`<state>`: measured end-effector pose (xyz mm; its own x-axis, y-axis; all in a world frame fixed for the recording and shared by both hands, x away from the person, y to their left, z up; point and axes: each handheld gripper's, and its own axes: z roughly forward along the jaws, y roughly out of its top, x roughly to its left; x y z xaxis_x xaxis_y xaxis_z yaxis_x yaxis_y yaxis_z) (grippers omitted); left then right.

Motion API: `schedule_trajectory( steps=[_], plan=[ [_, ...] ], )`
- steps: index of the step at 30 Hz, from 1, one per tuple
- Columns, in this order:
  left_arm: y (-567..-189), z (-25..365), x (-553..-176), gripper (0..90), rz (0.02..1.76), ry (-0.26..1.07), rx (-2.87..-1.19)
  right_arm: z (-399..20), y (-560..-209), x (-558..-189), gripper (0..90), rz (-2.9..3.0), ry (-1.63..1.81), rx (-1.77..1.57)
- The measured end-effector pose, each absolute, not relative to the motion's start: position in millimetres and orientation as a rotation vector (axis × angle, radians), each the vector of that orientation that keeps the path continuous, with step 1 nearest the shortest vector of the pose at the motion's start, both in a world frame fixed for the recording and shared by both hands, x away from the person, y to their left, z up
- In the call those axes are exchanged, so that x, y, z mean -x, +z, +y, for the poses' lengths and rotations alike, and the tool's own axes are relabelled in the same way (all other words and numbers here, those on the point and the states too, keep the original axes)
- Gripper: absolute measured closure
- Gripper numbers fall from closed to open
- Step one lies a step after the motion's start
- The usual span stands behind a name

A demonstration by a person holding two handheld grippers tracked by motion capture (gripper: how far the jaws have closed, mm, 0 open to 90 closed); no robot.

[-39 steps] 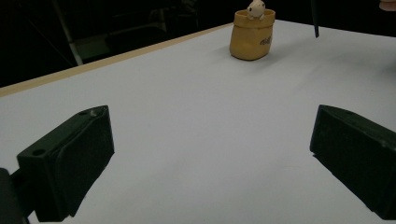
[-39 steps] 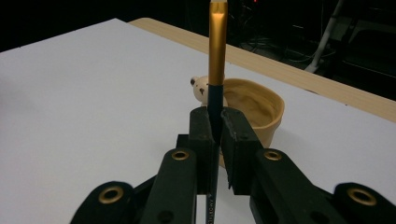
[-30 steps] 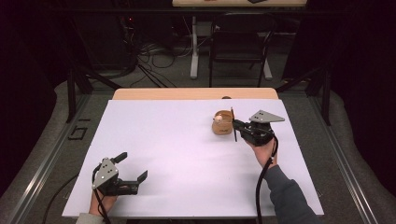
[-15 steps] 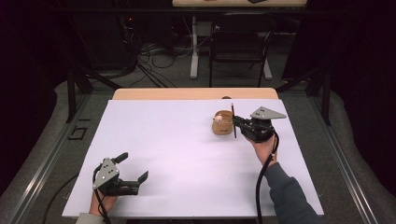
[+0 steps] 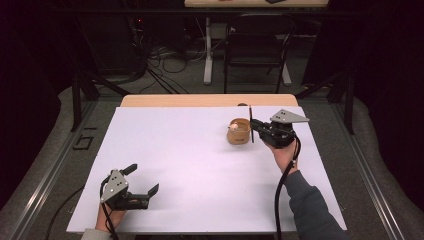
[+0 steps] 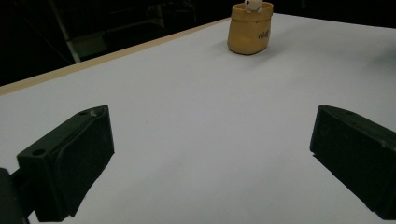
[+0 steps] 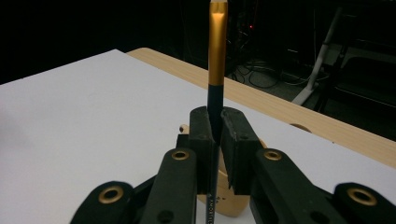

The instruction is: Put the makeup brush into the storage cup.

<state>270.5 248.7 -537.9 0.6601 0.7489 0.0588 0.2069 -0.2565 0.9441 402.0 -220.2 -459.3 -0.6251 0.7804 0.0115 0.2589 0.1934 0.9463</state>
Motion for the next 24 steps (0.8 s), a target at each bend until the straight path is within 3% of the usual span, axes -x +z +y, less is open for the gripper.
schedule_trajectory(
  steps=[24],
  plan=[
    [-538, 251, -270, 0.0, 0.775, 0.643, -1.801, -219, -441, -415, 83.3, 1.939, 1.493, -0.942]
  ],
)
